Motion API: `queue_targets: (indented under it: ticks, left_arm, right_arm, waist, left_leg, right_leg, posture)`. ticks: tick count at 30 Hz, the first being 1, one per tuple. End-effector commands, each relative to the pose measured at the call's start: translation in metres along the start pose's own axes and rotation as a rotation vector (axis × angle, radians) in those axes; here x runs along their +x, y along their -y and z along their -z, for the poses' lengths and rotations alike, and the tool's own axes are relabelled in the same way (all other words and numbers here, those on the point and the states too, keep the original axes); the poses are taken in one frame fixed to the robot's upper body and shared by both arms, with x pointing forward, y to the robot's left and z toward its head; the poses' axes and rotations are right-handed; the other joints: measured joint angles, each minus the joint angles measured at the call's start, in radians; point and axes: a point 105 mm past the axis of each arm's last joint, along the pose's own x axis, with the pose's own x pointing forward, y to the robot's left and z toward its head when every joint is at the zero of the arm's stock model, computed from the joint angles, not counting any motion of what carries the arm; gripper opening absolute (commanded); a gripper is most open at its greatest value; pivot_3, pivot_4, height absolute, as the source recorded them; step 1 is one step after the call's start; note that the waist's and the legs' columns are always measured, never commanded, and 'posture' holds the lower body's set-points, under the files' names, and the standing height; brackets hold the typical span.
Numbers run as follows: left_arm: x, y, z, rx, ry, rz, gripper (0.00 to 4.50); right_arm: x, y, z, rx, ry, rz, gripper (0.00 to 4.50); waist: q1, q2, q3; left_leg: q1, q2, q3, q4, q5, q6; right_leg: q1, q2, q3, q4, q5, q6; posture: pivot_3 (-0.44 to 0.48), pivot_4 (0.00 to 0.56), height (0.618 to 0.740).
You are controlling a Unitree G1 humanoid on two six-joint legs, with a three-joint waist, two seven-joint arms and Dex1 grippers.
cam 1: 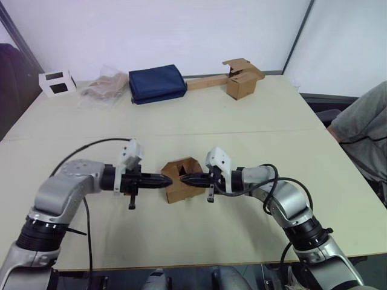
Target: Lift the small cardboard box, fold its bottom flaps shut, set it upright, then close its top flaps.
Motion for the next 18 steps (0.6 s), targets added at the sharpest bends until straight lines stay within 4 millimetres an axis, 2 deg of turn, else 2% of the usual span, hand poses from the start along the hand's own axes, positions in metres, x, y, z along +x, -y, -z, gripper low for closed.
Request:
queue_targets:
  ticks: [1, 7, 10, 12, 16, 18]
  left_arm:
    - [0.010, -0.003, 0.006, 0.041, -0.016, -0.032, 0.09]
    - [0.013, -0.010, 0.007, 0.013, 0.004, -0.044, 0.09]
    - [0.011, -0.007, 0.011, 0.007, -0.013, -0.033, 0.09]
    - [0.010, -0.006, 0.012, 0.005, -0.017, -0.034, 0.09]
    - [0.006, -0.006, 0.012, 0.009, -0.020, -0.038, 0.09]
    - [0.005, -0.006, 0.011, 0.012, -0.022, -0.042, 0.09]
  right_arm:
    - [-0.003, 0.000, -0.011, -0.024, 0.029, -0.002, 0.00]
    - [-0.006, -0.003, -0.018, -0.036, 0.039, -0.012, 0.00]
    - [-0.012, -0.001, -0.031, -0.051, 0.073, -0.007, 0.00]
    - [-0.017, 0.002, -0.045, -0.059, 0.106, -0.003, 0.00]
    - [-0.035, 0.011, -0.094, -0.118, 0.221, -0.010, 0.00]
    - [-0.032, 0.017, -0.102, -0.127, 0.229, -0.011, 0.00]
  waist:
    - [0.000, 0.000, 0.000]
    - [-0.001, 0.000, 0.000]
    - [-0.001, 0.000, 0.000]
    - [-0.001, 0.000, 0.000]
    - [-0.002, 0.000, 0.000]
    - [-0.002, 0.000, 0.000]
  left_leg:
    - [0.000, 0.000, 0.000, 0.000, 0.000, 0.000]
    - [0.000, 0.000, 0.000, 0.000, 0.000, 0.000]
    - [0.000, 0.000, 0.000, 0.000, 0.000, 0.000]
    - [0.000, 0.000, 0.000, 0.000, 0.000, 0.000]
    - [0.000, 0.000, 0.000, 0.000, 0.000, 0.000]
    - [0.000, 0.000, 0.000, -0.001, 0.000, 0.000]
  right_leg:
    - [0.000, 0.000, 0.000, 0.000, 0.000, 0.000]
    - [0.000, 0.000, 0.000, 0.000, 0.000, 0.000]
    - [0.000, 0.000, 0.000, 0.000, 0.000, 0.000]
    - [0.000, 0.000, 0.000, 0.000, 0.000, 0.000]
    - [-0.001, 0.000, 0.000, 0.000, 0.000, 0.000]
    - [-0.001, 0.000, 0.000, 0.000, 0.000, 0.000]
  posture:
    - [0.000, 0.150, 0.740]
    - [0.000, 0.150, 0.740]
    - [0.000, 0.150, 0.740]
    - [0.000, 0.150, 0.740]
    - [0.000, 0.150, 0.740]
    - [0.000, 0.150, 0.740]
